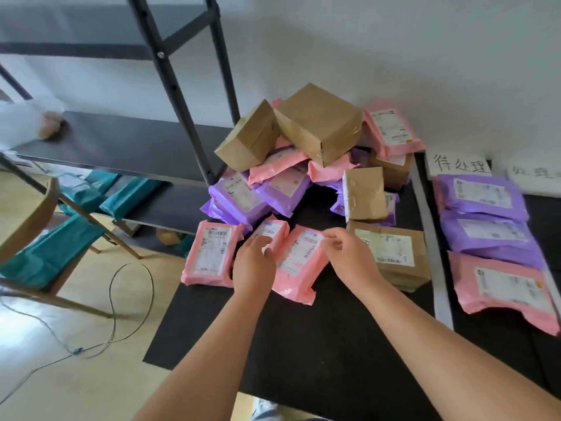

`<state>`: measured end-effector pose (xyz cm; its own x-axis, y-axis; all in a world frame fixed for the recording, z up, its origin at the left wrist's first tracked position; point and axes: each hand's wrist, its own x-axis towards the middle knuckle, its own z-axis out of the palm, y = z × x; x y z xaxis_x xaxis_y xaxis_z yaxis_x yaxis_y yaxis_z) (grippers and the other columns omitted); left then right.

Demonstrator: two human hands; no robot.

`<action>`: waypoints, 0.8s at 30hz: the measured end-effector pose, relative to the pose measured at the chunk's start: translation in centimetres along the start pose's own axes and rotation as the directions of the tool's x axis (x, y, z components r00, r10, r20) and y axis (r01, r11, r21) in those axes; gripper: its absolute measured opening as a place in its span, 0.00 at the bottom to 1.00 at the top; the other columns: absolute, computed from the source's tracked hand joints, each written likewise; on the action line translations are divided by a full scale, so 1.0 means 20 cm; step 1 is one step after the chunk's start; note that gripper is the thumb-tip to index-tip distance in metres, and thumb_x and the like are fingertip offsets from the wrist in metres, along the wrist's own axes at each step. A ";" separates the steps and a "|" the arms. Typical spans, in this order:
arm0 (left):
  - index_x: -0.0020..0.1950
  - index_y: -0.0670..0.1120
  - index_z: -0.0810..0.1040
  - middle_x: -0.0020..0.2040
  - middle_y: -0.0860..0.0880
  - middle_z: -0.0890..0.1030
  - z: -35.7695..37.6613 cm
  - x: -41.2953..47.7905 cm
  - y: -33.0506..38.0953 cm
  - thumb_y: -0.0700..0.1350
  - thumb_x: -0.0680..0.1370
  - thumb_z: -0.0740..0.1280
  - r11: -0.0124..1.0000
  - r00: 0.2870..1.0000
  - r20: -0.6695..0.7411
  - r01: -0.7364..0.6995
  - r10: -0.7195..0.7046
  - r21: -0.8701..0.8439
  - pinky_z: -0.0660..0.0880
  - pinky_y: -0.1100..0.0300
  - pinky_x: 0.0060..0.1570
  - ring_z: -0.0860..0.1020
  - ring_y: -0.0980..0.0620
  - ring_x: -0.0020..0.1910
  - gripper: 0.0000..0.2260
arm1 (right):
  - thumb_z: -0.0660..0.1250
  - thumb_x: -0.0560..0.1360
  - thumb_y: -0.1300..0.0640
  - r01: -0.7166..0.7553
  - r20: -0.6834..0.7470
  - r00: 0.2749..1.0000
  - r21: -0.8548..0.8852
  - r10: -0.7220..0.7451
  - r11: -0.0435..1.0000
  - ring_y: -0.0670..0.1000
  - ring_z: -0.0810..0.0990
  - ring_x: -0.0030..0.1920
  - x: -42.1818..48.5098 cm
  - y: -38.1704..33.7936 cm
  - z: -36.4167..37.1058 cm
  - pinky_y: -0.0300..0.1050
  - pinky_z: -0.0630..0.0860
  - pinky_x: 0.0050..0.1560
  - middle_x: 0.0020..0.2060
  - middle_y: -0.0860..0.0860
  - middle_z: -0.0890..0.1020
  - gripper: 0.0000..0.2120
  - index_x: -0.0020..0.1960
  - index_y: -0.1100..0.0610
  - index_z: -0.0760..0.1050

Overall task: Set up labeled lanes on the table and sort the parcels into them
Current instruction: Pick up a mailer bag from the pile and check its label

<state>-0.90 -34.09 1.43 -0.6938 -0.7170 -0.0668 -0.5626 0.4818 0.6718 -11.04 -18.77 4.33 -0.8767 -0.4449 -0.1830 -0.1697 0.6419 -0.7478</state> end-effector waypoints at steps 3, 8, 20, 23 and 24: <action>0.68 0.51 0.76 0.66 0.48 0.77 -0.15 0.12 -0.22 0.39 0.81 0.57 0.988 0.988 0.008 0.152 -0.152 0.026 0.76 0.53 0.55 0.78 0.46 0.58 0.18 | 0.62 0.81 0.54 -0.010 0.042 0.999 0.029 0.008 1.000 0.47 0.78 0.57 0.02 -0.18 0.24 0.43 0.73 0.56 0.54 0.45 0.80 0.12 0.63 0.50 0.77; 0.68 0.49 0.76 0.65 0.47 0.76 -0.36 0.22 -0.56 0.36 0.80 0.58 0.979 0.978 -0.034 0.205 -0.204 0.022 0.74 0.53 0.54 0.74 0.46 0.61 0.19 | 0.58 0.83 0.55 -0.055 0.111 0.992 -0.054 0.061 0.997 0.52 0.78 0.59 0.02 -0.40 0.60 0.45 0.72 0.52 0.61 0.50 0.80 0.15 0.67 0.51 0.74; 0.61 0.48 0.74 0.56 0.45 0.79 -0.43 0.40 -0.86 0.43 0.82 0.55 0.924 0.914 0.167 0.342 -0.369 0.170 0.69 0.55 0.45 0.77 0.43 0.53 0.11 | 0.53 0.84 0.54 -0.132 0.393 0.892 -0.248 0.225 0.960 0.56 0.78 0.59 0.15 -0.48 1.05 0.54 0.75 0.60 0.62 0.55 0.79 0.19 0.73 0.53 0.69; 0.51 0.48 0.77 0.43 0.49 0.80 -0.42 0.41 -0.89 0.44 0.81 0.56 0.923 0.907 0.193 0.344 -0.374 0.176 0.72 0.56 0.39 0.77 0.47 0.41 0.11 | 0.53 0.83 0.54 -0.159 0.402 0.879 -0.262 0.257 0.952 0.57 0.78 0.58 0.20 -0.48 1.11 0.56 0.75 0.61 0.59 0.55 0.80 0.17 0.68 0.55 0.73; 0.48 0.48 0.77 0.40 0.50 0.78 -0.42 0.40 -0.88 0.44 0.81 0.56 0.922 0.904 0.202 0.347 -0.378 0.172 0.71 0.57 0.37 0.76 0.48 0.39 0.10 | 0.55 0.82 0.54 -0.185 0.397 0.876 -0.245 0.273 0.952 0.57 0.79 0.57 0.22 -0.47 1.13 0.57 0.76 0.60 0.58 0.54 0.81 0.16 0.66 0.56 0.74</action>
<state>7.23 -52.56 -4.84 -0.5049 -0.7284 -0.4632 -0.8370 0.2819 0.4690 -3.03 -40.88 -3.81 -0.6358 -0.4628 -0.6177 -0.1096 0.8463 -0.5212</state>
